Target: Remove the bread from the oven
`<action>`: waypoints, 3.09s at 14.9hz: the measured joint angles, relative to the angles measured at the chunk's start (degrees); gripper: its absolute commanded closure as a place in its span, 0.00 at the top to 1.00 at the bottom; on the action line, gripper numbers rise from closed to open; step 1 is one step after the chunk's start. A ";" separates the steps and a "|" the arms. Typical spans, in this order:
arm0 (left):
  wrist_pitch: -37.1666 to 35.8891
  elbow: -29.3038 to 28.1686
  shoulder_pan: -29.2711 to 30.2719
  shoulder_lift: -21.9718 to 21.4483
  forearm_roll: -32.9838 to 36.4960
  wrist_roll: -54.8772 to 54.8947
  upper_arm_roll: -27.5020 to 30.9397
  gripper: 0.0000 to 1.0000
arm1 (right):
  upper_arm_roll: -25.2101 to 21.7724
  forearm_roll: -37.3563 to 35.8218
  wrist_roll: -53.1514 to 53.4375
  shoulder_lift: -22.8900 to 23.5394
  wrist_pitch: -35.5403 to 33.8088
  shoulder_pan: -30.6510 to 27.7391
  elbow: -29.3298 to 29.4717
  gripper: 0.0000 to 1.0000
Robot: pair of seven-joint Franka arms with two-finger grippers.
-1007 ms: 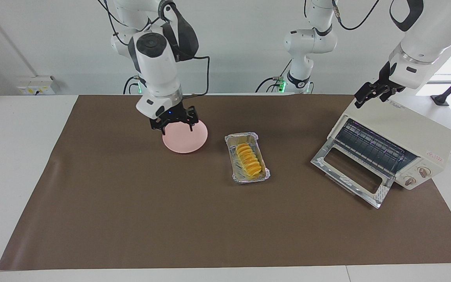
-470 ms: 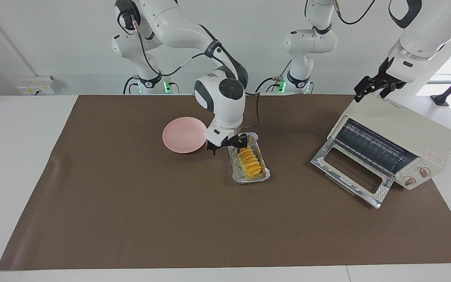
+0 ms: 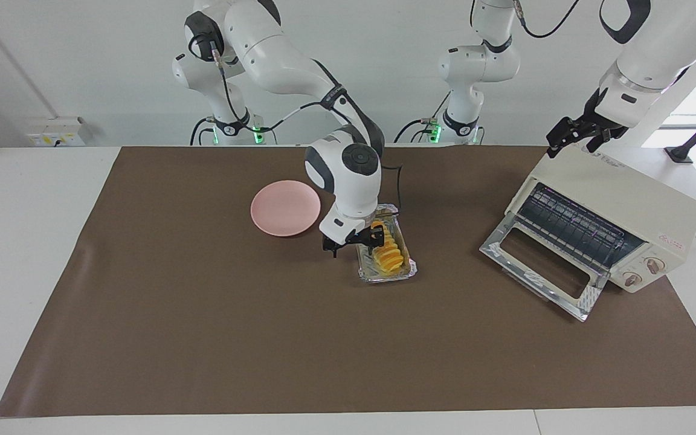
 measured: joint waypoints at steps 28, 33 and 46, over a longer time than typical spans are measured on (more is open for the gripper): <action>0.28 -0.01 0.00 0.00 0.00 0.00 0.00 1.00 | -0.85 6.47 -25.18 -2.31 -9.98 -22.87 5.82 0.00; 0.28 -0.01 0.00 0.00 0.00 0.00 0.00 1.00 | -0.90 6.47 -27.04 -2.37 0.00 -27.55 -2.81 0.00; 0.29 -0.01 0.00 0.00 0.00 0.00 0.00 1.00 | -0.50 4.94 -27.02 -6.11 -5.04 -26.15 -4.03 1.00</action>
